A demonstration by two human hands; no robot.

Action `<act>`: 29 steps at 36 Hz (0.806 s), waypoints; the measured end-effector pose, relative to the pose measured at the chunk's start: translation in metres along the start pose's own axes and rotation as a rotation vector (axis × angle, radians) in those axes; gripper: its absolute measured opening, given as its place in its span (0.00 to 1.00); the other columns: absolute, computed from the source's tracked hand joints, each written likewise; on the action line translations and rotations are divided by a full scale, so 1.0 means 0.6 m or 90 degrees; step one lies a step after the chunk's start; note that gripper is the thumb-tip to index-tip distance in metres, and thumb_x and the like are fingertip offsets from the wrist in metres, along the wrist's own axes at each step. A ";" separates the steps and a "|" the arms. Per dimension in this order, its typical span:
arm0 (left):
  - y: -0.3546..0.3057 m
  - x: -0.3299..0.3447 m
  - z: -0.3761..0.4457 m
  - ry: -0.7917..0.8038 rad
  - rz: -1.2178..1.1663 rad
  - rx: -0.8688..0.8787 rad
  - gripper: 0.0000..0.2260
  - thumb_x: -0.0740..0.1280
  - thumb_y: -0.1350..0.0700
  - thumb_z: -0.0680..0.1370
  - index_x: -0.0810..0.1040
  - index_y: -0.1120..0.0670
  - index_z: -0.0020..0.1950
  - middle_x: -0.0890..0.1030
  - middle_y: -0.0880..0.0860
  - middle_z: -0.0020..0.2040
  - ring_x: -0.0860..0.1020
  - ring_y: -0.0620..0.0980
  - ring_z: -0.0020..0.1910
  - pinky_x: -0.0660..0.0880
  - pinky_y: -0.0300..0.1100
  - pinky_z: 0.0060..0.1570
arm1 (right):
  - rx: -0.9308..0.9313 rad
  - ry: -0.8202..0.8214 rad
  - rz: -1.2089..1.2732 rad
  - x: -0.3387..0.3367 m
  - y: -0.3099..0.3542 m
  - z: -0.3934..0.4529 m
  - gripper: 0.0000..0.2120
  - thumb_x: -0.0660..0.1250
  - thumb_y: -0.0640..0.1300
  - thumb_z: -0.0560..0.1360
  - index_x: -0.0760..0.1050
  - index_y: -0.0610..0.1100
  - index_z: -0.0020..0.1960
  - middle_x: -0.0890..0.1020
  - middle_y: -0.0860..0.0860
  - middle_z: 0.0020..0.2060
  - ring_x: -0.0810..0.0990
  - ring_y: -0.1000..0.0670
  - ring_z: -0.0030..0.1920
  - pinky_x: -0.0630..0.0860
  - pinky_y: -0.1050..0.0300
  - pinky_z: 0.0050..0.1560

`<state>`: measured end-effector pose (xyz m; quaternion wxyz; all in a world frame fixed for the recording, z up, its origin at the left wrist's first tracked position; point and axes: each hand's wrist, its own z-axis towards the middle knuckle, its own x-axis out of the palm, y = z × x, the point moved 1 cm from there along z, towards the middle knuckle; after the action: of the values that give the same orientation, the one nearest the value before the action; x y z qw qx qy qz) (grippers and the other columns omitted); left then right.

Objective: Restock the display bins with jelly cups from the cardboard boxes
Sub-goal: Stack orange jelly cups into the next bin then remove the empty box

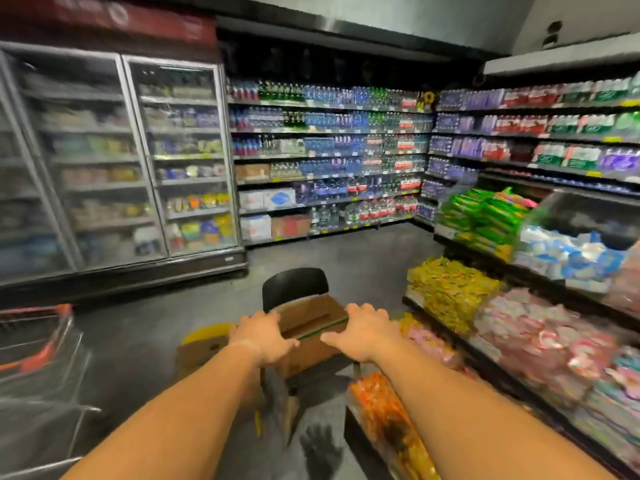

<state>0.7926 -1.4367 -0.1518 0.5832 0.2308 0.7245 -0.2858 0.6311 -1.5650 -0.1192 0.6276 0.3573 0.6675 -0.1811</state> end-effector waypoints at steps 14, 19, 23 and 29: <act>0.092 0.037 0.157 0.010 0.004 -0.045 0.30 0.62 0.31 0.76 0.72 0.47 0.72 0.72 0.55 0.69 0.68 0.61 0.69 0.70 0.56 0.65 | -0.007 0.036 -0.005 0.059 0.029 0.218 0.44 0.60 0.76 0.69 0.62 0.51 0.76 0.69 0.46 0.73 0.68 0.36 0.71 0.67 0.37 0.69; 0.098 0.050 0.289 0.038 -0.009 -0.047 0.31 0.62 0.31 0.76 0.71 0.49 0.72 0.71 0.56 0.70 0.68 0.62 0.69 0.71 0.56 0.66 | 0.036 0.069 0.003 0.084 0.018 0.325 0.45 0.60 0.75 0.71 0.60 0.49 0.78 0.67 0.44 0.74 0.66 0.36 0.73 0.66 0.38 0.70; 0.093 0.075 0.394 0.056 -0.029 -0.063 0.31 0.61 0.32 0.77 0.70 0.49 0.74 0.72 0.57 0.70 0.70 0.62 0.68 0.71 0.54 0.65 | 0.063 0.072 0.018 0.102 -0.002 0.421 0.42 0.60 0.74 0.70 0.65 0.48 0.74 0.70 0.44 0.71 0.68 0.36 0.70 0.68 0.39 0.69; 0.088 0.131 0.561 0.092 -0.034 -0.097 0.29 0.62 0.34 0.78 0.71 0.52 0.71 0.73 0.58 0.69 0.73 0.60 0.67 0.72 0.50 0.64 | 0.083 0.093 0.002 0.140 -0.040 0.608 0.40 0.59 0.73 0.72 0.64 0.48 0.74 0.70 0.45 0.70 0.68 0.38 0.70 0.68 0.40 0.68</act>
<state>1.0515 -1.6280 -0.2887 0.5376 0.1866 0.7901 -0.2278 0.8762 -1.8122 -0.2588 0.5533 0.4107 0.6976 -0.1967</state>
